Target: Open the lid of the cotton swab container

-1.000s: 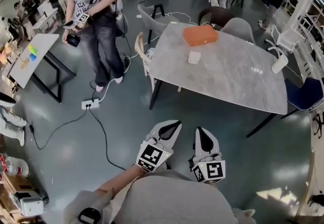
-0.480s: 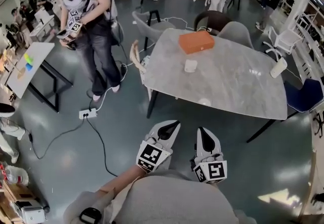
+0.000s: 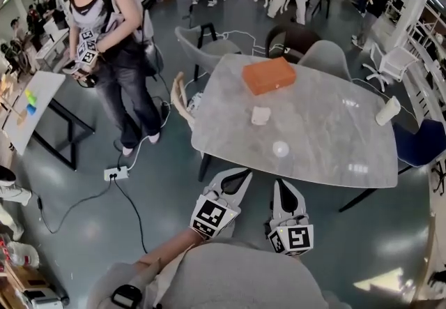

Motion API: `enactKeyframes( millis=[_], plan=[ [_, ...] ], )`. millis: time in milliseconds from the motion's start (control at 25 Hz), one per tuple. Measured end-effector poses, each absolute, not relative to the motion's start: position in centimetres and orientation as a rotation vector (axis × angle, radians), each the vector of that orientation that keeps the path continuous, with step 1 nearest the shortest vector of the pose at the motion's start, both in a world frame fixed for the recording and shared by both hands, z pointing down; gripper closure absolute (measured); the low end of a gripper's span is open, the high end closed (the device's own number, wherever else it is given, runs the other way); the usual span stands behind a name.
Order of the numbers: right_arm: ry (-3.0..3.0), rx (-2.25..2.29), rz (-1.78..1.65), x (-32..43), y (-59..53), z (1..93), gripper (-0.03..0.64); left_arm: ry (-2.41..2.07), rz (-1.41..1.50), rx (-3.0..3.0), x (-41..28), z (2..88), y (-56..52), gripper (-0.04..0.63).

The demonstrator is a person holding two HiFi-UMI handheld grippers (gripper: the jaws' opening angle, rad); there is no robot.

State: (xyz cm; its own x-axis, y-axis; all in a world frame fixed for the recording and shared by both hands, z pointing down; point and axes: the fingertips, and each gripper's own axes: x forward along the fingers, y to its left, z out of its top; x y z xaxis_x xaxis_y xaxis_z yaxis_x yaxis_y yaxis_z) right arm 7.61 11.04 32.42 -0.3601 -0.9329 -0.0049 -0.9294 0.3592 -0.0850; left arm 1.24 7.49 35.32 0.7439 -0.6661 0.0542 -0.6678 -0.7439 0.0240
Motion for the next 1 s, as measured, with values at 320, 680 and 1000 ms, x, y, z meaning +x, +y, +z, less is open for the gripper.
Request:
enactKeyframes(
  millis=[320,680,1000],
  plan=[
    [2.526,-1.759,-0.113,8.3,2.3,31.4,0.620,-1.094,0.086,2.903,1.8,34.2,-1.1,0.597],
    [2.522,-1.774,-0.152,8.4,-4.4,32.1,0.620,-1.057,0.128,2.894,2.2,35.3,-7.7,0.597],
    [2.473,-1.825,-0.180,9.1,-8.7,32.7,0.620,-0.997,0.144,2.905,2.8,36.1,-12.1,0.597]
  ],
)
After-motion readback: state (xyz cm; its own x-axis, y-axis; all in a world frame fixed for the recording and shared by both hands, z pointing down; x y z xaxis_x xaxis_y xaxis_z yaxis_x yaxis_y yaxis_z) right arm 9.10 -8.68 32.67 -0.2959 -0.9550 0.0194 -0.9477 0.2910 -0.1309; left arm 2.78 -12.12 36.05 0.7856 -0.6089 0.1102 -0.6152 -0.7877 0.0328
